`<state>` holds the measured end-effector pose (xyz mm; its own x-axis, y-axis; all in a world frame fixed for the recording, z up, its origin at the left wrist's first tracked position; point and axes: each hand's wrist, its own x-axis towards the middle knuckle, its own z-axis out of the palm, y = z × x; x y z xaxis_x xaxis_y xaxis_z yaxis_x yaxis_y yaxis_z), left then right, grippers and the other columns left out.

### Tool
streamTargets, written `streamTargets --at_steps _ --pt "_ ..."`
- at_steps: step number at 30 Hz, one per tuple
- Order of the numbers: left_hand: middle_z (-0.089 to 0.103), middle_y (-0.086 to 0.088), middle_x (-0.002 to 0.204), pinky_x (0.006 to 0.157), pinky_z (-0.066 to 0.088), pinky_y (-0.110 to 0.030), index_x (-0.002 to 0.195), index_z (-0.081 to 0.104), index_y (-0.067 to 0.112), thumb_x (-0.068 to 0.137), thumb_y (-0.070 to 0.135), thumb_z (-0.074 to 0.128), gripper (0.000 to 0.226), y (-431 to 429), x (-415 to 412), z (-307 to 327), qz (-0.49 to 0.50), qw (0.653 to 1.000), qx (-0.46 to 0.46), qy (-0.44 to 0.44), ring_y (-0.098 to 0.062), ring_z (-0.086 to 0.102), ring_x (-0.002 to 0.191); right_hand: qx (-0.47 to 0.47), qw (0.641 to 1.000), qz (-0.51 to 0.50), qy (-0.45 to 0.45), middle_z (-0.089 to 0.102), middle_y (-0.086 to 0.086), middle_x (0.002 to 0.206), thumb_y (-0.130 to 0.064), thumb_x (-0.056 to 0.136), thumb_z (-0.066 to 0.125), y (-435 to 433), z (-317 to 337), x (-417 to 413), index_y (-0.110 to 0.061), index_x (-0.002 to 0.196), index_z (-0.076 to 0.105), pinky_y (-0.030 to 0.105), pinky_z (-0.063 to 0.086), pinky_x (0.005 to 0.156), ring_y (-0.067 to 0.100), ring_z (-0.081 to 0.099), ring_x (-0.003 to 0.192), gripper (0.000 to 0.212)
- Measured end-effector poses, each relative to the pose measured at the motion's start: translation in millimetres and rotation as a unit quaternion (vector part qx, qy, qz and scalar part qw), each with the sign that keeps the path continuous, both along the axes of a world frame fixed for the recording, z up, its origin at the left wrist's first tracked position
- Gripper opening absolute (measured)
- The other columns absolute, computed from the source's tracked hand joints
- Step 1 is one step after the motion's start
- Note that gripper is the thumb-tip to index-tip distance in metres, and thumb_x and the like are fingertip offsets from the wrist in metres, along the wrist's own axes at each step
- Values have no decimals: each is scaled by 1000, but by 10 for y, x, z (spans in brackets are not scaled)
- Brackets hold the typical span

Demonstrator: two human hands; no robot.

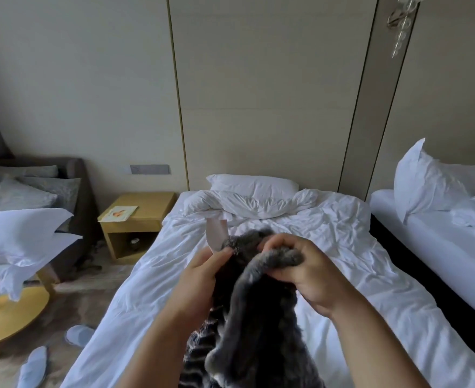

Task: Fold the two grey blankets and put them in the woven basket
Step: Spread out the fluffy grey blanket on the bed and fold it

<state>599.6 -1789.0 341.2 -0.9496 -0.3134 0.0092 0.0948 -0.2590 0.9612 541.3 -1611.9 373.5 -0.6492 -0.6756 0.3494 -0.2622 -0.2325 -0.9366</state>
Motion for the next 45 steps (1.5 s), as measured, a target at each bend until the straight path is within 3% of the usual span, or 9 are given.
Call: streamTargets --at_steps 5,9,14,20,25,30,35,39,45 --pt "70 -13 83 71 55 -33 78 72 13 69 28 68 18 17 25 45 -89 994 -53 43 -26 67 81 33 987 -108 -117 69 -3 87 16 76 65 -26 -172 -47 -22 77 67 26 48 85 15 63 88 38" --pt "55 -8 72 62 42 -29 70 57 2 72 33 61 31 -45 29 323 -177 971 -145 66 -22 51 65 101 982 -159 -3 63 -12 67 9 75 70 20 -68 6 -29 73 66 14 48 63 4 59 66 38" --pt "73 4 84 78 51 -30 92 72 27 72 63 63 42 -7 -48 814 -150 901 -407 -16 -10 68 79 107 964 -206 129 68 -9 83 7 74 70 -16 244 45 -35 87 59 12 47 66 1 62 71 45" --pt "53 7 57 59 36 -21 65 64 18 86 40 63 30 59 -149 1293 -49 832 -550 55 -4 42 55 74 936 -276 205 68 -23 85 -11 69 83 -83 589 -45 -32 86 56 5 44 61 -3 64 73 38" --pt "66 4 68 68 46 -23 73 68 12 87 32 64 24 63 -238 1638 -33 771 -633 59 -12 58 66 147 881 -343 291 58 -10 61 -26 69 83 -110 805 -129 -27 69 51 13 39 53 -1 53 59 31" --pt "44 0 54 52 32 -19 63 54 5 92 31 57 39 144 -274 1794 18 842 -535 62 -12 39 51 137 898 -348 232 52 -14 50 -29 79 74 -28 1063 -170 -14 61 52 15 37 50 4 44 49 33" --pt "71 -17 85 71 54 -33 91 70 1 93 30 59 31 183 -240 1919 -46 959 -268 85 -28 68 77 -10 989 -150 5 73 11 94 -18 92 59 -2 1303 -82 -21 90 70 43 52 90 29 70 94 11" --pt "73 -11 94 77 52 -31 100 71 6 93 30 57 29 194 -179 2006 -104 978 -168 58 -18 68 83 -6 991 -119 59 75 4 92 -50 75 62 33 1447 4 -24 90 72 28 57 77 19 72 89 31" --pt "72 -10 89 68 50 -26 96 72 13 96 30 51 27 283 -95 2053 -105 966 -213 100 -16 67 79 -57 972 -195 114 73 7 85 -25 84 69 -72 1577 63 -22 86 70 37 55 80 24 71 85 4"
